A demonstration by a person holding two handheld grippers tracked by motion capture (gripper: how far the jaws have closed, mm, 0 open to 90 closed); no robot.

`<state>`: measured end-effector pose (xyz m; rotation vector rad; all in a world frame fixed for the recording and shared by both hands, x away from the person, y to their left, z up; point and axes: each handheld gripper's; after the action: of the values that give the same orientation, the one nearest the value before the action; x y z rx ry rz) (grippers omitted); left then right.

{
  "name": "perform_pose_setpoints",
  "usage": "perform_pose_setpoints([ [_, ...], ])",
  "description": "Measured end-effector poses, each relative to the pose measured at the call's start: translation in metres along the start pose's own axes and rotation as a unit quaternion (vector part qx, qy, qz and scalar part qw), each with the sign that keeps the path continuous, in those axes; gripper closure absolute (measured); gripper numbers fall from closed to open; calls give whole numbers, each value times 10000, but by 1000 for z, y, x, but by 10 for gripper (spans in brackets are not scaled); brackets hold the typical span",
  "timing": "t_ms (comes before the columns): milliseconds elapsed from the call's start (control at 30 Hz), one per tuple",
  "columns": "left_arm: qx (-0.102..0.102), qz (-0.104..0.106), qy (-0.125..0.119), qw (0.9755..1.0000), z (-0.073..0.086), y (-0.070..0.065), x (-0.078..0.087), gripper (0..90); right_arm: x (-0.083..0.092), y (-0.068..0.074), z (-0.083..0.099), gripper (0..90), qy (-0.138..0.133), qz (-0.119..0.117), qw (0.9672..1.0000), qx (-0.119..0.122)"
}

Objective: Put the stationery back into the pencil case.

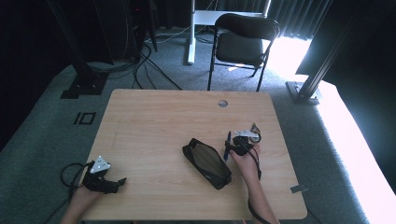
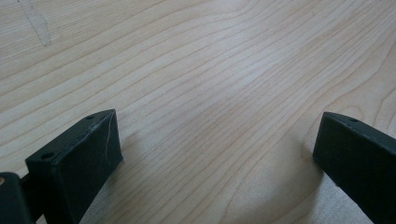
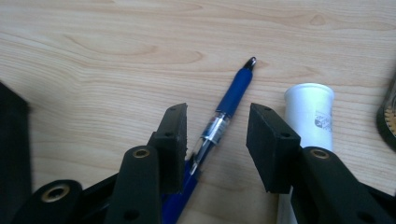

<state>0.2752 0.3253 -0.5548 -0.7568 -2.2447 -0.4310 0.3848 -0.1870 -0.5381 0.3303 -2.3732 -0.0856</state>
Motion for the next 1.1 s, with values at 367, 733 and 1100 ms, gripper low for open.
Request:
perform_pose_setpoints([
  [367,0,-1,-2,10000,0,0,0,12,-14,4,2,612,168,210,9996,-11],
  [733,0,-1,0,10000,0,0,0,12,-15,12,0,674,291,237,9991,172],
  [1100,0,-1,-2,10000,0,0,0,12,-17,11,-3,778,317,270,9988,244],
])
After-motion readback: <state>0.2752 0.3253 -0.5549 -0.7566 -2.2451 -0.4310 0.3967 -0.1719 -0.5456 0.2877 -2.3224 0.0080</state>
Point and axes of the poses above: each handheld gripper's, and its own axes: x roughly backward along the jaws, z roughly out of its underside, y roughly to its left, and after that the axes turned 5 degrees about -x, right-handed
